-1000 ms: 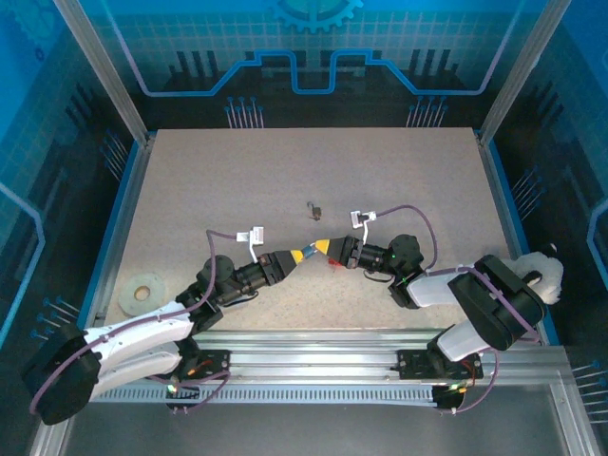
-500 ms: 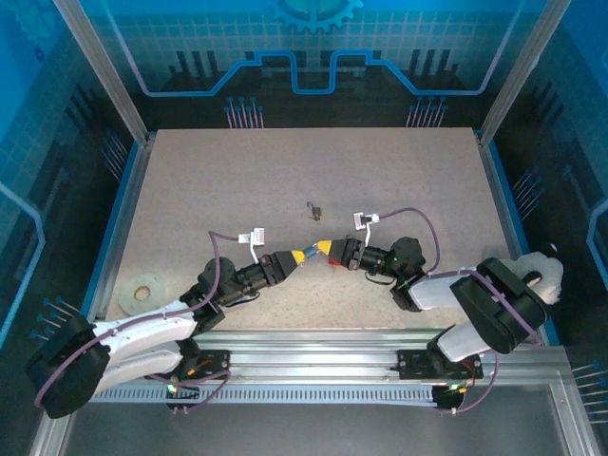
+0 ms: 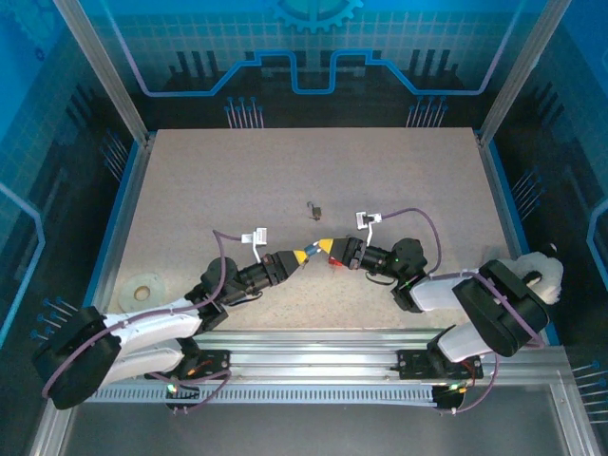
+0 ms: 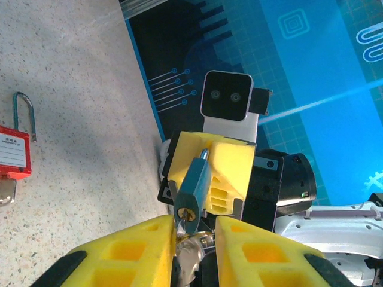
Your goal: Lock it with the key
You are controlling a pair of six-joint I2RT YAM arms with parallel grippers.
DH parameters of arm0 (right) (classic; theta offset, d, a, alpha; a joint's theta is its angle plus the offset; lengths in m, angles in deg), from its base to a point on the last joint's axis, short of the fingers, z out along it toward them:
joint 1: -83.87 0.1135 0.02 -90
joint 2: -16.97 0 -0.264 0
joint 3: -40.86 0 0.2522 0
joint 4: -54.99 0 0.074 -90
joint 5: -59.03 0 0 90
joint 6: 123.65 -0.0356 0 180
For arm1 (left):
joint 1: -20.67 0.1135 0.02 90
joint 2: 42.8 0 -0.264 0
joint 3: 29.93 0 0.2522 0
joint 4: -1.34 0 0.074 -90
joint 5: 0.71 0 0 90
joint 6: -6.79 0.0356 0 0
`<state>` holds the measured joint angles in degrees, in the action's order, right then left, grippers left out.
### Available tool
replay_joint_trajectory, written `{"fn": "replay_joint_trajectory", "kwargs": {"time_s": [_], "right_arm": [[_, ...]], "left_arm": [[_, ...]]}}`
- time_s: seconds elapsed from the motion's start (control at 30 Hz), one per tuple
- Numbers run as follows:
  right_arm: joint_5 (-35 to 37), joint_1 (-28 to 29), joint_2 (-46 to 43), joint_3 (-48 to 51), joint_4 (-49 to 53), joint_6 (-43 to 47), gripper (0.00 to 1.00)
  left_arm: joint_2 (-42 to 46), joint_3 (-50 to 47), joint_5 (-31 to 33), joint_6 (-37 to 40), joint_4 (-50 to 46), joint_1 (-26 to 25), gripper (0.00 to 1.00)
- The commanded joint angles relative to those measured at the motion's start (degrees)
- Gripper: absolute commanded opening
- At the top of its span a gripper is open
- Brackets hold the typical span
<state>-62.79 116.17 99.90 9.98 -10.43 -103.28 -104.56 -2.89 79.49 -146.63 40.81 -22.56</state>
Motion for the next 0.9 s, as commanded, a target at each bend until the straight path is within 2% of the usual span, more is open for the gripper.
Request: {"fn": "replay_joint_trajectory", "kwargs": {"time_s": [0.0,0.87], "right_arm": [[1.7,0.5,-1.4,0.9,-2.4,0.9,0.0],[2.8,0.5,-0.8,1.1,-2.4,0.5,0.0]], "left_arm": [[-0.7,-0.8,-1.7,-0.9,4.9,0.3,0.24],[-0.5,-0.7,-1.6,-0.8,4.3,0.3,0.07]]}}
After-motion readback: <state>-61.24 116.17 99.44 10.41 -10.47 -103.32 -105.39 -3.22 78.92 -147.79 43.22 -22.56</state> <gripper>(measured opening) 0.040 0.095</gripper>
